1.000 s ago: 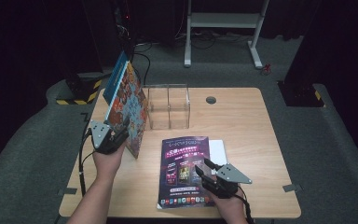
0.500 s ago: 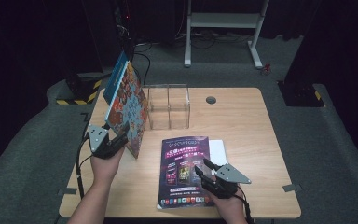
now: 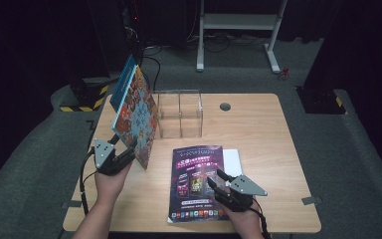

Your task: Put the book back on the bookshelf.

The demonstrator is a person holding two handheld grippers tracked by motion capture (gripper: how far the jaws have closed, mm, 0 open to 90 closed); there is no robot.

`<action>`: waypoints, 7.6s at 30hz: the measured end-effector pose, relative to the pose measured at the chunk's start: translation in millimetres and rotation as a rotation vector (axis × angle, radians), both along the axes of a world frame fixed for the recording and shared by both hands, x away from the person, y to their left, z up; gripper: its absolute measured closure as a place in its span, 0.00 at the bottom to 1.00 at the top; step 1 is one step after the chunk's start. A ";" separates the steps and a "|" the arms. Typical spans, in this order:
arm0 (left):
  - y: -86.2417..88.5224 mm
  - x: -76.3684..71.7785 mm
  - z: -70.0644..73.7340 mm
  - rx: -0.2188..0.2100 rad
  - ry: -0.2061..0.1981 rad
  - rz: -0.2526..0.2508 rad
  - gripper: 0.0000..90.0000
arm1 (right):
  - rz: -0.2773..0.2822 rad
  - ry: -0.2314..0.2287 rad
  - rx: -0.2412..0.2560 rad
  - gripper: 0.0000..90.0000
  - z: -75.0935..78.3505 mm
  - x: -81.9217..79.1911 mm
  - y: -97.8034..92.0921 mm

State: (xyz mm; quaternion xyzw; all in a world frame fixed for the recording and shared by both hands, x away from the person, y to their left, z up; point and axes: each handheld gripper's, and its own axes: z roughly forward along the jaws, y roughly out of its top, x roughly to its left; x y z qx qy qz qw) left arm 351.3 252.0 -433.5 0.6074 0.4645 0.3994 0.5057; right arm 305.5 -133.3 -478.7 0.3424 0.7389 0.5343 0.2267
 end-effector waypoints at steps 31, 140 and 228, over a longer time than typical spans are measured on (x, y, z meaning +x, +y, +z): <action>0.4 -34.0 -59.7 -0.008 0.338 -0.113 0.40 | 0.003 0.027 -0.028 0.57 -1.4 1.9 0.5; -104.4 -34.3 -70.8 0.026 0.347 -0.313 0.61 | -0.245 0.392 -0.037 0.29 -11.3 11.2 -37.4; -144.5 -44.4 -88.2 0.184 0.443 -0.464 0.66 | -0.066 0.435 0.051 0.65 10.4 69.4 -33.1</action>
